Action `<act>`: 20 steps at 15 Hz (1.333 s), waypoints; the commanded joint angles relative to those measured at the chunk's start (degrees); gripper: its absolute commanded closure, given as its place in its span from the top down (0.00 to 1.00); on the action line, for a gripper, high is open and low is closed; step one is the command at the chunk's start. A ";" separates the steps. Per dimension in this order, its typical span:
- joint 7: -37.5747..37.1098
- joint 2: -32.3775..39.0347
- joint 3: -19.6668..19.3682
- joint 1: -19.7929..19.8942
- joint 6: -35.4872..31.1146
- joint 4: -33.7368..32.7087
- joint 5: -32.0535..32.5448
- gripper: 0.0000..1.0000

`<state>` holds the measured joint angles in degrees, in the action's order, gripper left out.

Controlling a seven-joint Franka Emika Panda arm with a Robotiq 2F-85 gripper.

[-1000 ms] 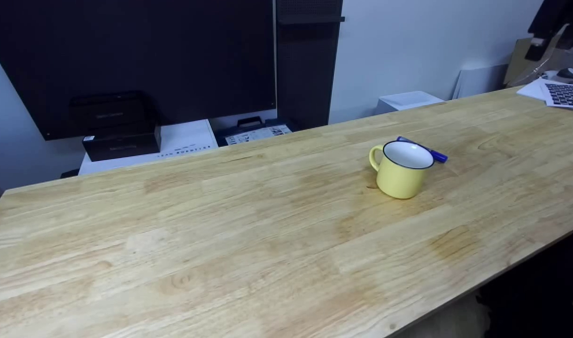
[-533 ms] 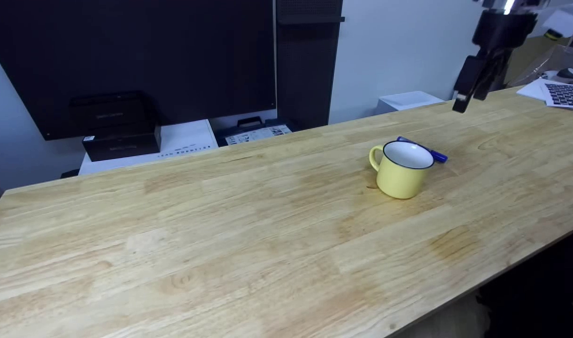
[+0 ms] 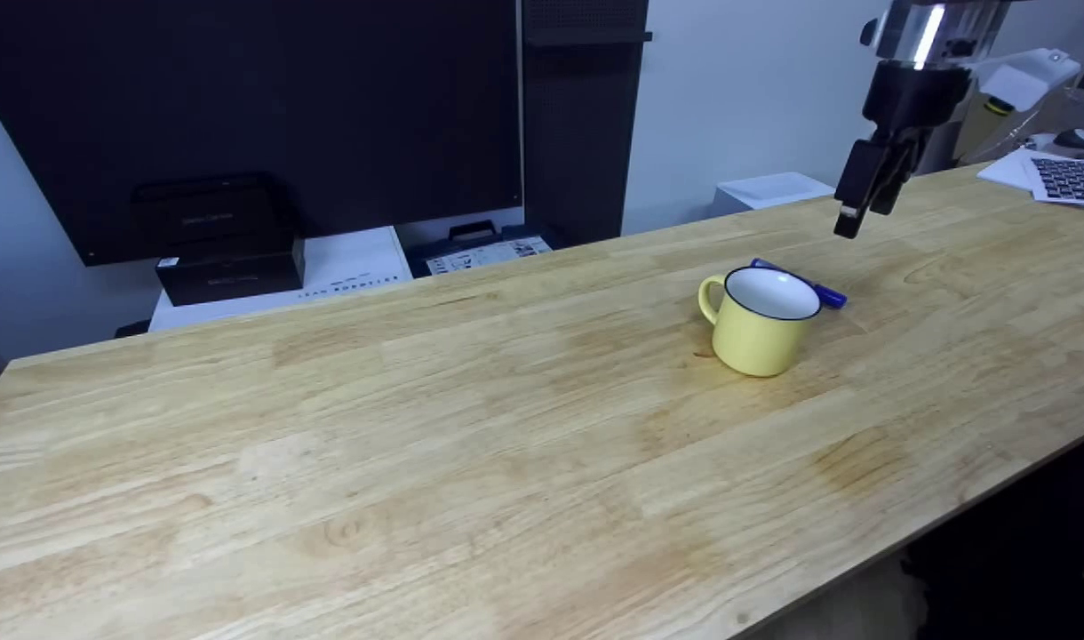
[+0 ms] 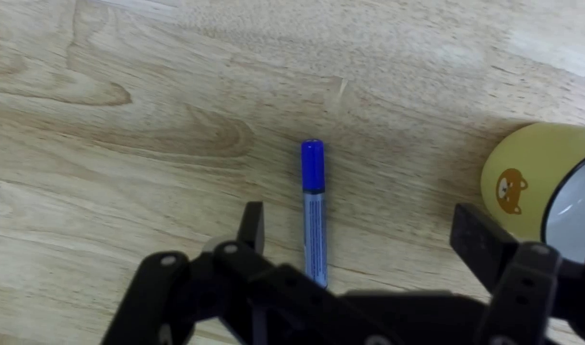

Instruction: Pick up the pen from the table and put it in the yellow cup.

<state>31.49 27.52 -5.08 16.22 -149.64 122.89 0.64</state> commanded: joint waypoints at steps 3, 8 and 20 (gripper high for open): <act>-4.15 4.69 -2.10 -0.71 -7.14 -1.92 7.15 1.00; -4.45 12.22 -0.77 0.94 -8.79 -6.37 7.07 1.00; -2.34 18.66 4.10 4.92 -8.54 -13.39 6.41 0.45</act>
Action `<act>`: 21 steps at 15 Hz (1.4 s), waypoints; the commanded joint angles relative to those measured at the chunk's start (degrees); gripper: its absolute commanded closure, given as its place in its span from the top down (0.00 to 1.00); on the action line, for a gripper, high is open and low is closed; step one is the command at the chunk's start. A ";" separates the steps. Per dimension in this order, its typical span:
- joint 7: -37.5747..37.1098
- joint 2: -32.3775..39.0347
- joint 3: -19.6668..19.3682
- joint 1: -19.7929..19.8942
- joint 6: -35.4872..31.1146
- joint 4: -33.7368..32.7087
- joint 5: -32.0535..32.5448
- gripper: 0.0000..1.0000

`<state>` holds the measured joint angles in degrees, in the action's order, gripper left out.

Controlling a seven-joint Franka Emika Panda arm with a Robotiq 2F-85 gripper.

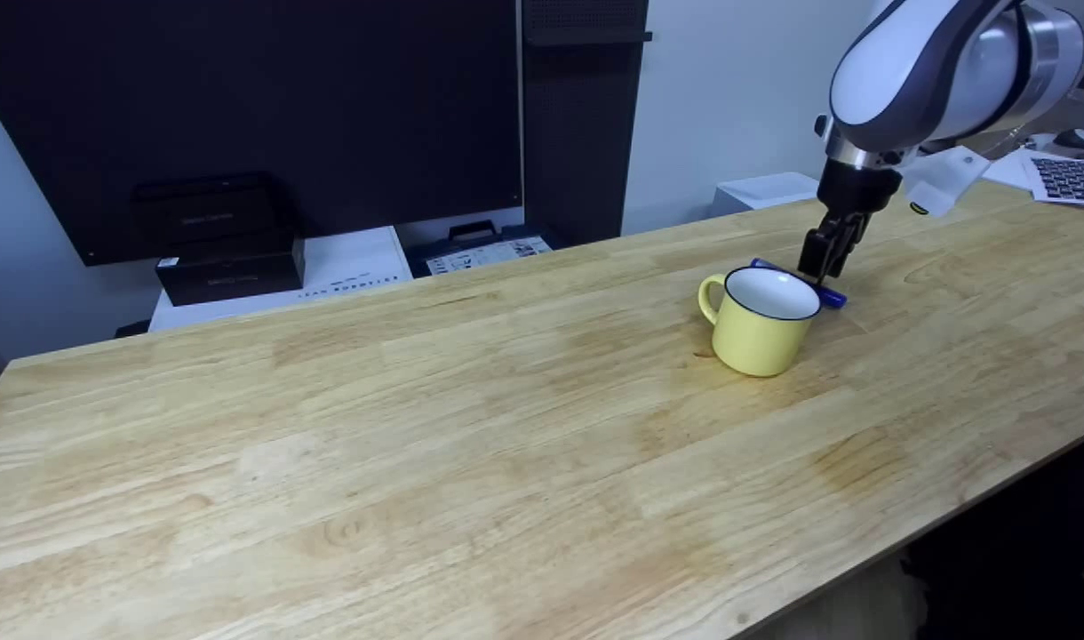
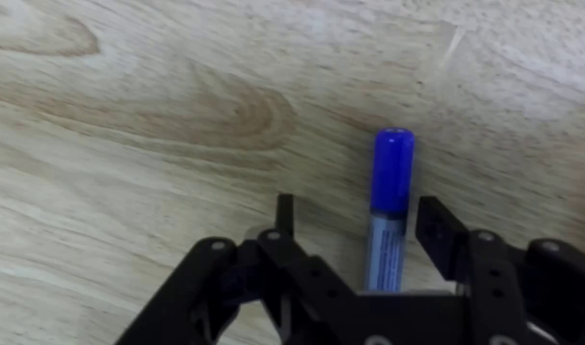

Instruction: Pick up the pen from the table and put it in the yellow cup.

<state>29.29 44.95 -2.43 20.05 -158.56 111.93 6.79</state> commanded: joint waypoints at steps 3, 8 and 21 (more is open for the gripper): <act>0.14 1.03 2.13 1.27 0.00 -2.55 0.26 0.25; 0.67 1.61 3.14 2.33 0.63 -3.02 -0.27 0.05; -0.48 -12.13 2.74 -0.32 17.07 -0.37 0.10 0.05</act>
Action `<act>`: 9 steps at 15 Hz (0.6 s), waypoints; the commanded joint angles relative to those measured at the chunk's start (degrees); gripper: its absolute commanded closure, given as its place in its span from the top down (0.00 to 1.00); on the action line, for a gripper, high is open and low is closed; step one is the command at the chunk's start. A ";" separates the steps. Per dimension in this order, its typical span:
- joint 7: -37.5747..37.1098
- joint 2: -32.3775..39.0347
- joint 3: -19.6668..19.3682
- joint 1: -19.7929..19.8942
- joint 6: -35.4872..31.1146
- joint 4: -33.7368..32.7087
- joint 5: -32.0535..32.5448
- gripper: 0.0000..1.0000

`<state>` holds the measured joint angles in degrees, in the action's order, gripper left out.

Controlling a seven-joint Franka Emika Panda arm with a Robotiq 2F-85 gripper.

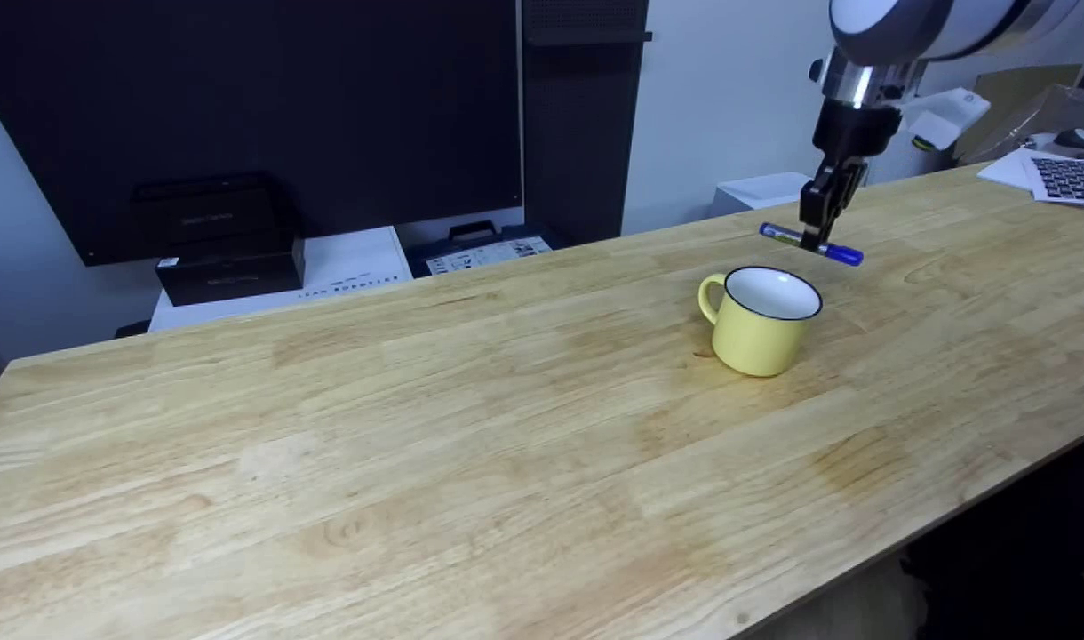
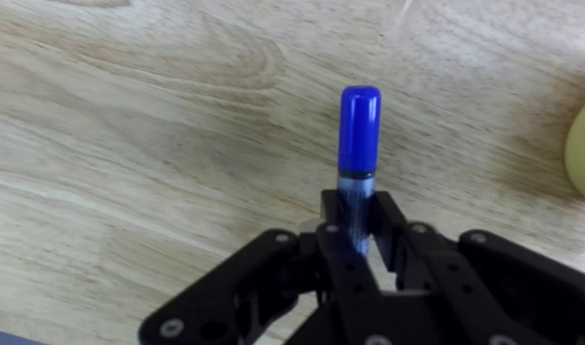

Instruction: Pick up the pen from the table and put it in the yellow cup.

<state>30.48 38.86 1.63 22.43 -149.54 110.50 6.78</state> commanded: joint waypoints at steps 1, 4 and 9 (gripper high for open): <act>-1.24 -7.99 -1.13 -3.41 12.69 0.65 -0.04 0.05; -2.51 -12.55 -2.04 -7.20 27.59 -1.04 0.58 0.05; -8.12 -17.24 -2.86 -12.82 45.78 -4.52 1.30 0.05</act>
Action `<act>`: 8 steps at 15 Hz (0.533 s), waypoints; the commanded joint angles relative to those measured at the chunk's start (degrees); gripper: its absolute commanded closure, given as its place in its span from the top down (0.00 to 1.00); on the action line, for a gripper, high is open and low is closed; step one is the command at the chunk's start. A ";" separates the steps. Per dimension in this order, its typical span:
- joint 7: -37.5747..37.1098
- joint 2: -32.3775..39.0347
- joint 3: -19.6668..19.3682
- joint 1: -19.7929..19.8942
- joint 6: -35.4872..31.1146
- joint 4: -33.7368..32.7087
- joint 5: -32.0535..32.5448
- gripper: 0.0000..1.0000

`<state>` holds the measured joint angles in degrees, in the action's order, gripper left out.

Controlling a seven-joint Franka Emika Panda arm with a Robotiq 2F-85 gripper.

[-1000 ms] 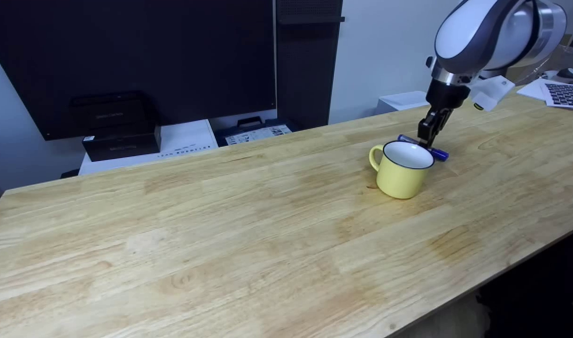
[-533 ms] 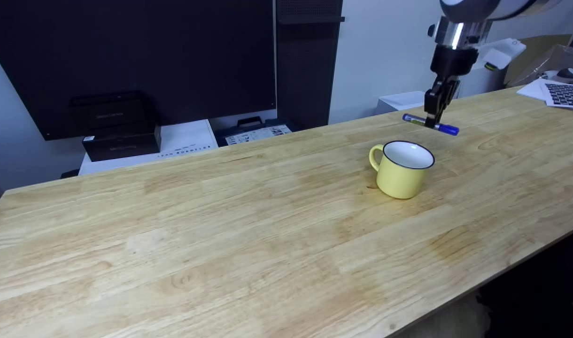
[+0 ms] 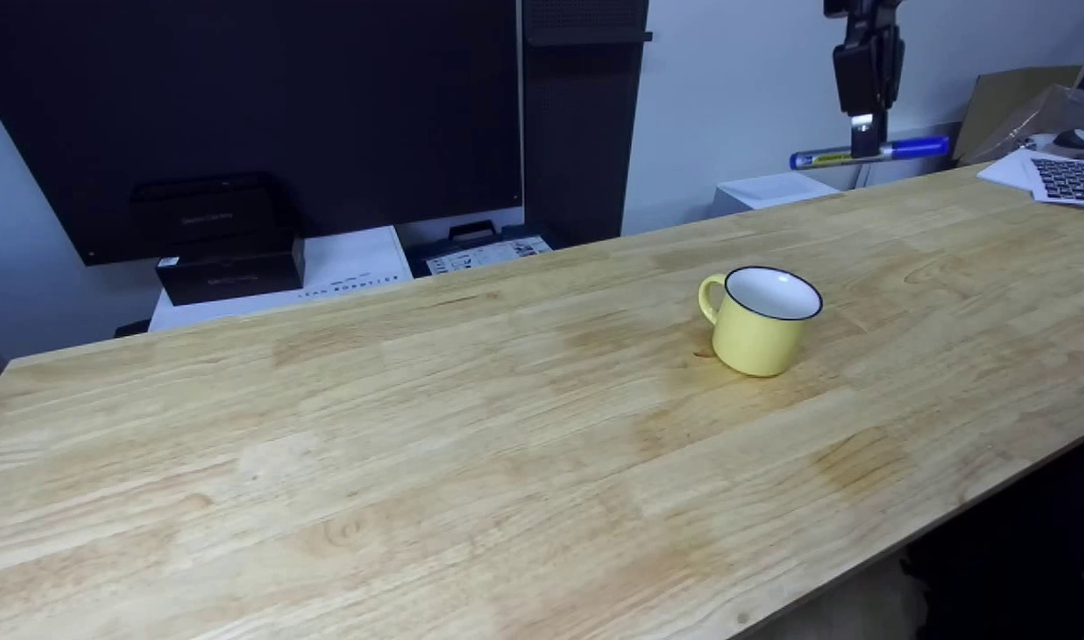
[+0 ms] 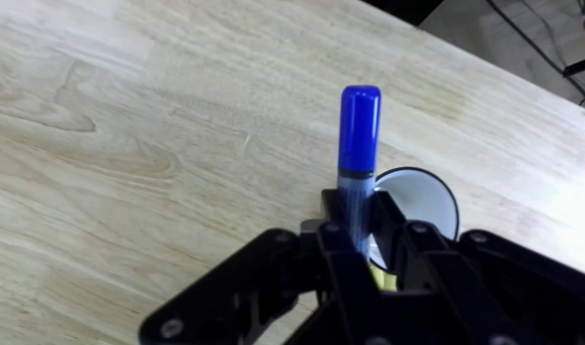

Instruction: Pick up the pen from the table and put it in the yellow cup.

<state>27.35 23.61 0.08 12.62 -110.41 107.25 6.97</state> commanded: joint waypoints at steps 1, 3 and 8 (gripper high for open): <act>-6.24 -2.93 -1.39 -3.81 8.23 -0.88 1.30 0.05; -8.59 -4.56 -1.57 -5.04 10.18 0.55 1.56 0.05; -6.05 -0.43 -0.97 -4.87 14.79 -1.86 -1.48 0.05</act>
<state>20.95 20.68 -0.57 7.91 -98.23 106.91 7.06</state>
